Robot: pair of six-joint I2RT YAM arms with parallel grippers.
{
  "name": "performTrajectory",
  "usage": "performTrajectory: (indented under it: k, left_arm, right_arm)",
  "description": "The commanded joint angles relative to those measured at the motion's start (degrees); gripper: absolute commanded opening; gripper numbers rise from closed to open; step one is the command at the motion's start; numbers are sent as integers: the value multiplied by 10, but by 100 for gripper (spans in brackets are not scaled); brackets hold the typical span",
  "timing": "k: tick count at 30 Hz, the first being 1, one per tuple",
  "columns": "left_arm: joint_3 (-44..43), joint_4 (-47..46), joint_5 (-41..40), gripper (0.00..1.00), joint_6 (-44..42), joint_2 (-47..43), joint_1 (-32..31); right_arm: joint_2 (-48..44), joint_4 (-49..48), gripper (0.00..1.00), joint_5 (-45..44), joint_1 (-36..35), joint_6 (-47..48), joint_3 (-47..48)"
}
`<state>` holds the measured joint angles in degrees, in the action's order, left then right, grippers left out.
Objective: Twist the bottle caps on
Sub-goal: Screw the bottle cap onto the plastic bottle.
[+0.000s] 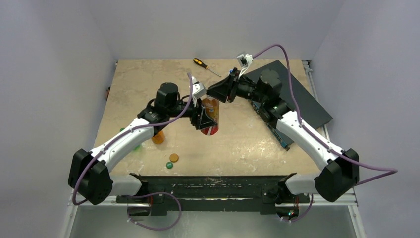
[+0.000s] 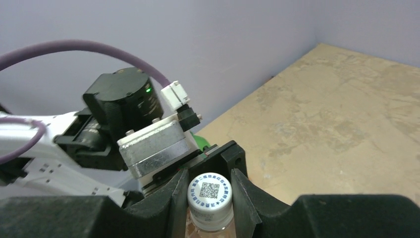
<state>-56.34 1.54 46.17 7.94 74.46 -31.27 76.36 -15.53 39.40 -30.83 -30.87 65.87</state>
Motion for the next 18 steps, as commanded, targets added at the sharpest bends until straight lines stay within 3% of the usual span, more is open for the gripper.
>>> performTrajectory:
  k: [1,8,18]
  left_arm:
    - [-30,-61,-115,0,10,-23,3]
    - [-51,-56,-253,0,22,-7,3]
    - [-75,-83,-342,0,32,26,-4]
  right_arm:
    - [-19,122,18,-132,-31,48,-3]
    - [3,252,16,-384,-108,75,64]
    - [81,357,16,-664,-201,37,169]
